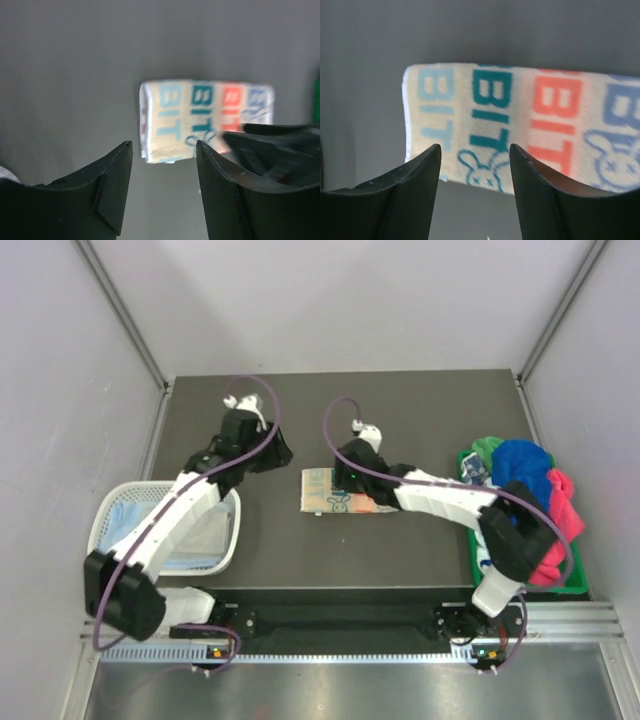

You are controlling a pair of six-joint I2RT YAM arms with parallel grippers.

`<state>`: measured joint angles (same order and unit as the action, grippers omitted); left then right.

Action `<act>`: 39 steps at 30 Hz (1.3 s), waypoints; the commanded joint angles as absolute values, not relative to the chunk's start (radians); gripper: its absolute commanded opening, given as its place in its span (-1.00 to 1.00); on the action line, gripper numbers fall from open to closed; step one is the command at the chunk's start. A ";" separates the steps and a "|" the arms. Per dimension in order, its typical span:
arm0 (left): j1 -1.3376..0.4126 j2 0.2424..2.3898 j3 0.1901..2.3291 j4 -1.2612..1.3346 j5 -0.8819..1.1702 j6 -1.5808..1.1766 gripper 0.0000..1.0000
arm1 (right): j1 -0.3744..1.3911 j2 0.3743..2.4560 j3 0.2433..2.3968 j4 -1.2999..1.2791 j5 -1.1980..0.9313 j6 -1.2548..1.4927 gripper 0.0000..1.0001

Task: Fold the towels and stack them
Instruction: Neatly place the folded towel into the bin

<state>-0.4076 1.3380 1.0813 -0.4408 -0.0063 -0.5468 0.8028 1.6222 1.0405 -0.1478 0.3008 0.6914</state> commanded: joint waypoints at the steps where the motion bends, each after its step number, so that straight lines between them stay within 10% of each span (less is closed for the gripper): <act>1: -0.403 1.162 1.163 -0.511 -0.081 -0.552 0.17 | 0.870 1.770 1.225 -0.254 0.396 0.696 0.16; 15: -0.403 0.940 1.200 -0.591 -0.061 -0.509 0.17 | 0.954 2.137 1.631 -0.486 0.567 0.765 0.39; 39: -0.403 0.839 1.249 -0.597 -0.186 -0.528 0.16 | 0.974 2.131 1.600 -0.396 0.538 0.758 0.57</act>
<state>-0.4061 0.8928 1.1843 -0.6109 -0.1188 -0.5148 0.9543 2.1521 1.6157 -0.4492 0.5465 0.7605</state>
